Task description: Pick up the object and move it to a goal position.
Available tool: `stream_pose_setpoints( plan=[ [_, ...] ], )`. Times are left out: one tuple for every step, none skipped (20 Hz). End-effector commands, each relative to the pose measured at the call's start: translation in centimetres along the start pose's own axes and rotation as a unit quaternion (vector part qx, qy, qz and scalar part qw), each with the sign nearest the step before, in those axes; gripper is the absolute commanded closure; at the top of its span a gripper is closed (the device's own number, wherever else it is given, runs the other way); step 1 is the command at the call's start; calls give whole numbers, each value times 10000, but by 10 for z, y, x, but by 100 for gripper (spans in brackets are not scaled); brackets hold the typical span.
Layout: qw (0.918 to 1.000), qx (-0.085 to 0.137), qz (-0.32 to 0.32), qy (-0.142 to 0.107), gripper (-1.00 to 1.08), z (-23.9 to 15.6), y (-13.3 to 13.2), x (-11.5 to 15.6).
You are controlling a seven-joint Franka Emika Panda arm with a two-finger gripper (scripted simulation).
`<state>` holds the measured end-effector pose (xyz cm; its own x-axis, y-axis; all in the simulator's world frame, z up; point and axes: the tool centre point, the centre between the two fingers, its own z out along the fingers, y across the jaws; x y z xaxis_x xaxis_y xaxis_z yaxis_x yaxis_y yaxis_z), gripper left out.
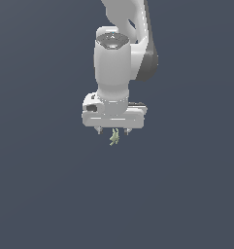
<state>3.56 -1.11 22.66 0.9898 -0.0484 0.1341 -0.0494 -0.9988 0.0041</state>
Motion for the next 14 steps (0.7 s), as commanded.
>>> stream_pose_setpoints(
  plan=[
    [10000,0,0,0,-92,0,0,0],
    [10000,0,0,0,-92,0,0,0],
    [10000,-1,4,3,-92,0,0,0],
    [10000,-1,9,7,-92,0,0,0],
    [10000,-3,16,12,-92,0,1,-1],
    [10000,-4,24,19,-92,0,1,-1],
    [10000,-5,32,25,-92,1,1,-2],
    [10000,-6,38,30,-92,1,2,-2],
    [10000,-7,42,33,-92,1,2,-2],
    [10000,-7,42,33,-92,1,2,-2],
    [10000,-7,42,33,-92,1,2,-2],
    [10000,-7,42,33,-92,1,2,-2],
    [10000,-7,42,33,-92,1,2,-2],
    [10000,-6,45,29,-92,1,2,-3]
  ],
)
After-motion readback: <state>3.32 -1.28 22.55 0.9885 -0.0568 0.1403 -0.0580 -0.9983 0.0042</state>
